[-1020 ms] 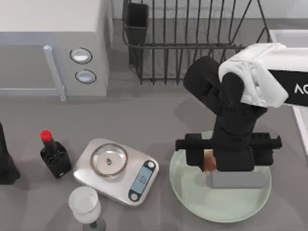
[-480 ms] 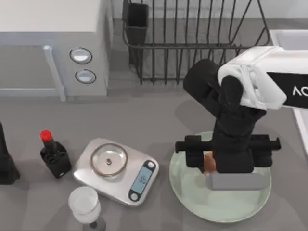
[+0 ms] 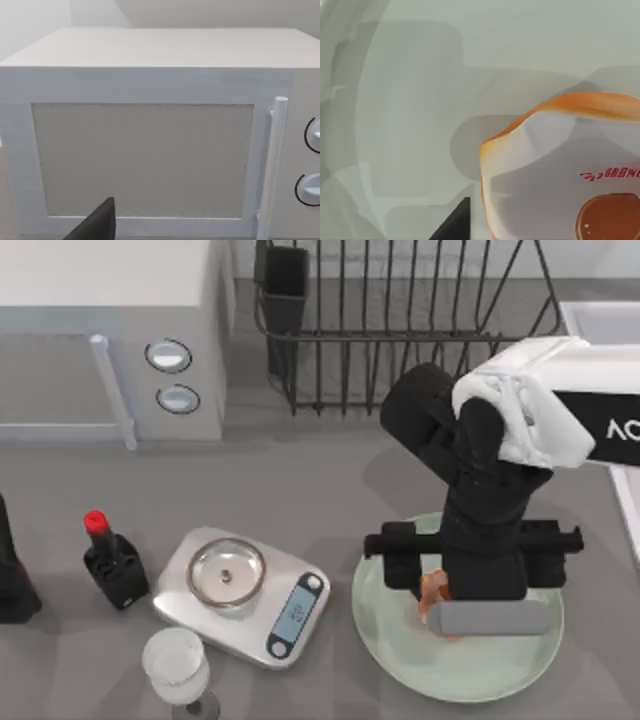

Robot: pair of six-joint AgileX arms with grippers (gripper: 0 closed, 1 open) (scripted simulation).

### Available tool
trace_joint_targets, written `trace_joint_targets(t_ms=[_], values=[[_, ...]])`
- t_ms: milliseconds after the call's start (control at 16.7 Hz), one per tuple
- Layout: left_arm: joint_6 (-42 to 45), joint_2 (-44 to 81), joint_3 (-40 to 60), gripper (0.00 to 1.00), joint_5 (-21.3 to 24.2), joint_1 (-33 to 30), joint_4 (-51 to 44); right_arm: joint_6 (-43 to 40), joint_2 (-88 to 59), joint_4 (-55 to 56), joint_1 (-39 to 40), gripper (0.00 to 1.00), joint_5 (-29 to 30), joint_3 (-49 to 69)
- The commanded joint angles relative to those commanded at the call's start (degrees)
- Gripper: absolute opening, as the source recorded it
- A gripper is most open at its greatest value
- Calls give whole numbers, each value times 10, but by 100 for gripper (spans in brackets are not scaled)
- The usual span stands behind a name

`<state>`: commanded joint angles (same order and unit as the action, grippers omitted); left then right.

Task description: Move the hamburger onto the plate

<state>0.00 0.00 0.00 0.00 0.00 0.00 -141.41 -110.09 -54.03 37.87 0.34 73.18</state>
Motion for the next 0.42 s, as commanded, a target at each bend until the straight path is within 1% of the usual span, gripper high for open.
trace_joint_targets(t_ms=[60,120,420], values=[[0,0,0,100,0,0,0,0,0,0,0,98,0,0],[0,0,0,100,0,0,0,0,0,0,0,100,0,0],[0,0,0,100,0,0,0,0,0,0,0,100,0,0]])
